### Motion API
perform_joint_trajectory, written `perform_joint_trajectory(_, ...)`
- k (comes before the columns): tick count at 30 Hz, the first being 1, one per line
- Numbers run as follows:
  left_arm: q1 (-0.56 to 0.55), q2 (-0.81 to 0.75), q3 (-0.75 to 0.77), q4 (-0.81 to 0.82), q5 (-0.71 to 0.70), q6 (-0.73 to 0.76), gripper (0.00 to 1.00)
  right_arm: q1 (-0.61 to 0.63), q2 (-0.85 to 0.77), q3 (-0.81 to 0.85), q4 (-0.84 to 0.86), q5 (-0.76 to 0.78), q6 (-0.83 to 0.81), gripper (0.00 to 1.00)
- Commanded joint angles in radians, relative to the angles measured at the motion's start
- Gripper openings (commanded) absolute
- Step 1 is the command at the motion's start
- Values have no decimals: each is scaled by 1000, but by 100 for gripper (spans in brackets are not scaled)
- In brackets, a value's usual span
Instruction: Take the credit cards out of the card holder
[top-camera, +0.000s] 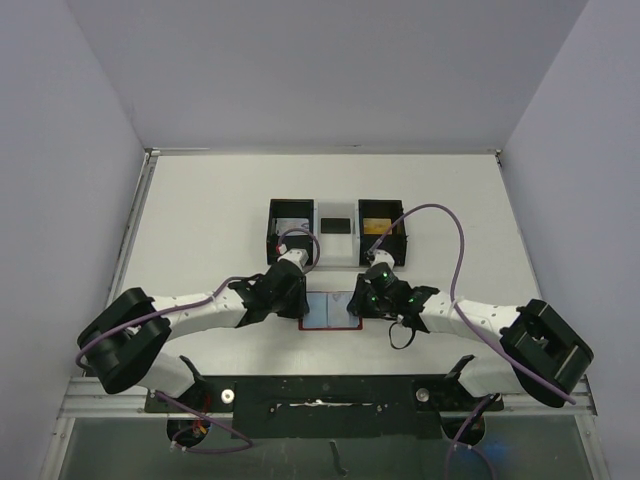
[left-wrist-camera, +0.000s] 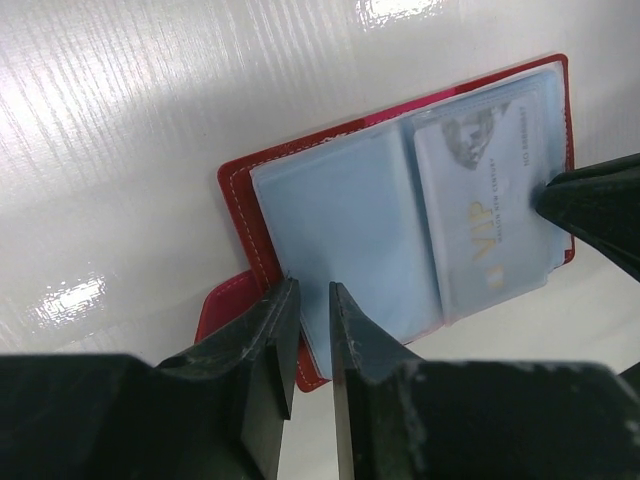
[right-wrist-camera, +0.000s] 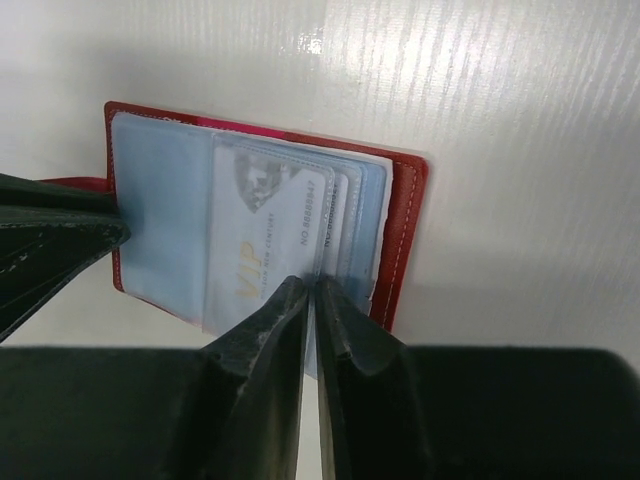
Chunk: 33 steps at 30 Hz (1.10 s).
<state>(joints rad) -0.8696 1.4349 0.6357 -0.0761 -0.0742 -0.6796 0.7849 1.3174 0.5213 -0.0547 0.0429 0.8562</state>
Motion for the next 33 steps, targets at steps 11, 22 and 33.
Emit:
perform_joint_trajectory(11,-1,-12,1,27,13,2,12,-40,-23,42,62,-65,15,21)
perform_joint_trajectory(22,1,-29,2,31,15,4,8,-117,-17,-71,338,-270,125,18)
perform_joint_trajectory(33,1,-39,1,48,28,-4,7,-118,14,-50,304,-266,112,5)
